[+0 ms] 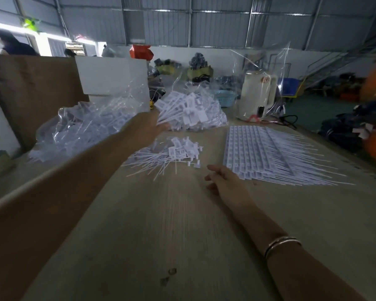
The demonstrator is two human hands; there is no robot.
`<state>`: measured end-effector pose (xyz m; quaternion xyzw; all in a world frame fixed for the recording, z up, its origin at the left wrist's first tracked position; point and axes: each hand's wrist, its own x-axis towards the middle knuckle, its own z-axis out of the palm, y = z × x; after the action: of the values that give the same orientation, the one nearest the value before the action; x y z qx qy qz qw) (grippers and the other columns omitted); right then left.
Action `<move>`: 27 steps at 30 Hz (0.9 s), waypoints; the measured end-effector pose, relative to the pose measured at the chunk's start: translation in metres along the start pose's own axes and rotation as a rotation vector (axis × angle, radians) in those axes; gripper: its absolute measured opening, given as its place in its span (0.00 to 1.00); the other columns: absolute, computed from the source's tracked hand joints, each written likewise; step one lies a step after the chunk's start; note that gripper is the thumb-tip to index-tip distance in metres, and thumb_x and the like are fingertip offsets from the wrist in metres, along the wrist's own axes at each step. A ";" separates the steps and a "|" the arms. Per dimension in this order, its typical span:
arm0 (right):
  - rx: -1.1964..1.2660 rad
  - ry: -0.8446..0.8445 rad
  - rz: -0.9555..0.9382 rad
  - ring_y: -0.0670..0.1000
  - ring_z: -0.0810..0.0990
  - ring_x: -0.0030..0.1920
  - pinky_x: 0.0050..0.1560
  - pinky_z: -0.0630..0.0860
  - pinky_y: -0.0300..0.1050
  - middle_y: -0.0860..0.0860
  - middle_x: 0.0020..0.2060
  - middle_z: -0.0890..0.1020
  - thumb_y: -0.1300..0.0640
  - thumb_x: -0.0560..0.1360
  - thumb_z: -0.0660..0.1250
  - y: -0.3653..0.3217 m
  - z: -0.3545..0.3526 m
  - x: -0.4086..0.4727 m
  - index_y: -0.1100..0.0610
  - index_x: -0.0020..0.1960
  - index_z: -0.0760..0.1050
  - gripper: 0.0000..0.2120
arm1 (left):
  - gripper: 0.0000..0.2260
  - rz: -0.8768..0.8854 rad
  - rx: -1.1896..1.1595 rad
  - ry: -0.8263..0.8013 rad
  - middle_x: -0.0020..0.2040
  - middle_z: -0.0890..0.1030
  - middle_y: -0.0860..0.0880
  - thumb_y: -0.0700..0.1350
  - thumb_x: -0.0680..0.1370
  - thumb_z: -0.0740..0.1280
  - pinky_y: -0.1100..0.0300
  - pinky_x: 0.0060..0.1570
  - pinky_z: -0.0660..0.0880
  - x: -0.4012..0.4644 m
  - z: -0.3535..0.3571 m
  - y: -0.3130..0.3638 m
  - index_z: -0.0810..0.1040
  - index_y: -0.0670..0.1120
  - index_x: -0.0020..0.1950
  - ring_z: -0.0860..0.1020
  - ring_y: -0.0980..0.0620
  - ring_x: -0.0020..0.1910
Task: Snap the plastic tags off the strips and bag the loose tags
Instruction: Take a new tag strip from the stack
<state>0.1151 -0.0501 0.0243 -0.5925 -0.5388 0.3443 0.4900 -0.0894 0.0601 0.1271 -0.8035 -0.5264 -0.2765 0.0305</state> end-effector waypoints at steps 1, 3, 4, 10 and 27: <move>-0.006 -0.007 -0.003 0.40 0.79 0.39 0.35 0.72 0.27 0.41 0.46 0.79 0.55 0.81 0.55 0.001 0.001 0.001 0.46 0.59 0.72 0.11 | 0.22 -0.019 0.046 -0.020 0.54 0.77 0.35 0.55 0.78 0.62 0.52 0.45 0.71 0.014 0.005 -0.002 0.69 0.38 0.62 0.77 0.39 0.50; -0.013 -0.020 -0.019 0.40 0.78 0.39 0.32 0.71 0.25 0.40 0.45 0.78 0.54 0.81 0.55 0.003 0.003 0.003 0.44 0.57 0.71 0.10 | 0.25 -0.046 0.075 -0.118 0.56 0.76 0.35 0.57 0.78 0.61 0.52 0.45 0.71 0.030 0.025 -0.006 0.68 0.38 0.64 0.77 0.40 0.50; -0.002 -0.024 -0.026 0.40 0.78 0.40 0.31 0.70 0.25 0.40 0.45 0.78 0.54 0.81 0.55 0.004 0.003 0.004 0.44 0.57 0.71 0.10 | 0.24 -0.049 0.076 -0.174 0.55 0.77 0.35 0.57 0.78 0.61 0.54 0.44 0.71 0.029 0.038 -0.009 0.69 0.38 0.63 0.76 0.41 0.48; 0.016 -0.047 -0.036 0.41 0.77 0.39 0.32 0.71 0.25 0.43 0.46 0.79 0.54 0.81 0.53 0.005 0.006 0.008 0.46 0.60 0.72 0.12 | 0.18 -0.121 0.216 -0.278 0.66 0.71 0.38 0.50 0.81 0.55 0.43 0.64 0.64 0.001 0.104 -0.017 0.68 0.43 0.67 0.69 0.37 0.64; -0.317 0.047 -0.138 0.50 0.78 0.54 0.55 0.69 0.37 0.51 0.54 0.82 0.61 0.78 0.58 -0.001 0.004 0.006 0.55 0.55 0.80 0.13 | 0.19 0.147 0.176 -0.056 0.68 0.67 0.51 0.48 0.74 0.63 0.52 0.61 0.57 -0.077 0.091 0.057 0.71 0.51 0.65 0.58 0.49 0.68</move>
<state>0.1125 -0.0434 0.0251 -0.6321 -0.6141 0.2066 0.4251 -0.0258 0.0019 0.0275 -0.8416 -0.4888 -0.2037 0.1062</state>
